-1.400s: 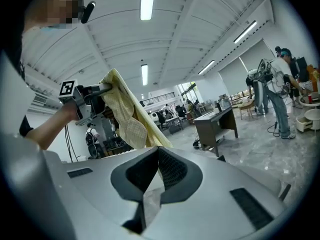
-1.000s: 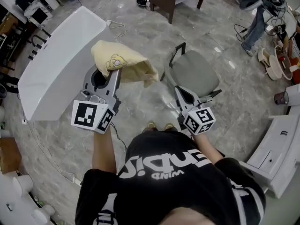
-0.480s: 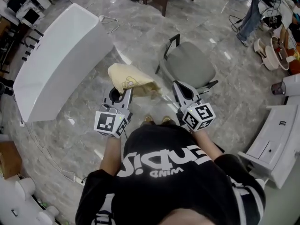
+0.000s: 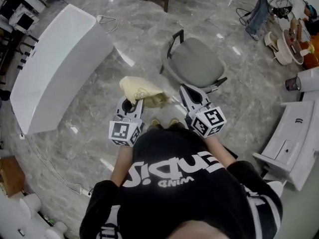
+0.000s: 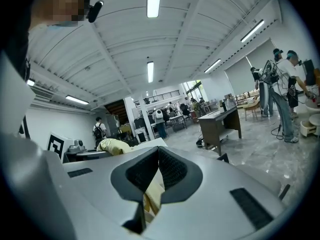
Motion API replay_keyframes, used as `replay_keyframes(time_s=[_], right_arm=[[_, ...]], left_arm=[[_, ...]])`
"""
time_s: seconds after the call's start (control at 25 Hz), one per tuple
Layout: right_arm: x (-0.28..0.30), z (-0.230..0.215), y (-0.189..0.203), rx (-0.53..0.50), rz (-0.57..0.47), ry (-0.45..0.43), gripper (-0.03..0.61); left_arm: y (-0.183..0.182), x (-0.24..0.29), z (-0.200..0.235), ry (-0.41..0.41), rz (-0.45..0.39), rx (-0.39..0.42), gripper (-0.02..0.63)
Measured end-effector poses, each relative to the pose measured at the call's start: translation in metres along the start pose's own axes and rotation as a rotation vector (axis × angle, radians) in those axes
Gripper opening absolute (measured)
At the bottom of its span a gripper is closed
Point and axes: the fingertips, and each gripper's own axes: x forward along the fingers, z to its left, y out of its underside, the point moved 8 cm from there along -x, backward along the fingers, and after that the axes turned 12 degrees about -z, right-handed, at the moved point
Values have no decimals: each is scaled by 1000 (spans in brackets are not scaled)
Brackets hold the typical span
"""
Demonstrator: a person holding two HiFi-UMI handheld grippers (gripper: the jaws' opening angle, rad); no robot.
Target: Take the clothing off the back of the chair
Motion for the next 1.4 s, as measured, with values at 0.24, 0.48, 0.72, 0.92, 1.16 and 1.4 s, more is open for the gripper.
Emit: replay_keyframes(time_s=[0.24,0.48,0.72,0.92,1.16,1.4], right_arm=[[-4,0,-1,-3,2,0,14],[-5,5,-2,-12,2,-8,14],[-6,9,0,-24,18,-14,14],[-4,14,2,-13,20,-19,14],[-4,12,3,3,26,-22,14],[-3,12,5,10,23,-20,14]], left_arm=[[-7,1,-3,5,-6,-5,80],[-10,0,-6,2,0,-16,80],[-13,-1,-6,0,5,-45,80],[-16,-3,0,4,19,-53,80],[-20,1,2,3,34,-48,80],[-22,2,2,17,42,-33,80]])
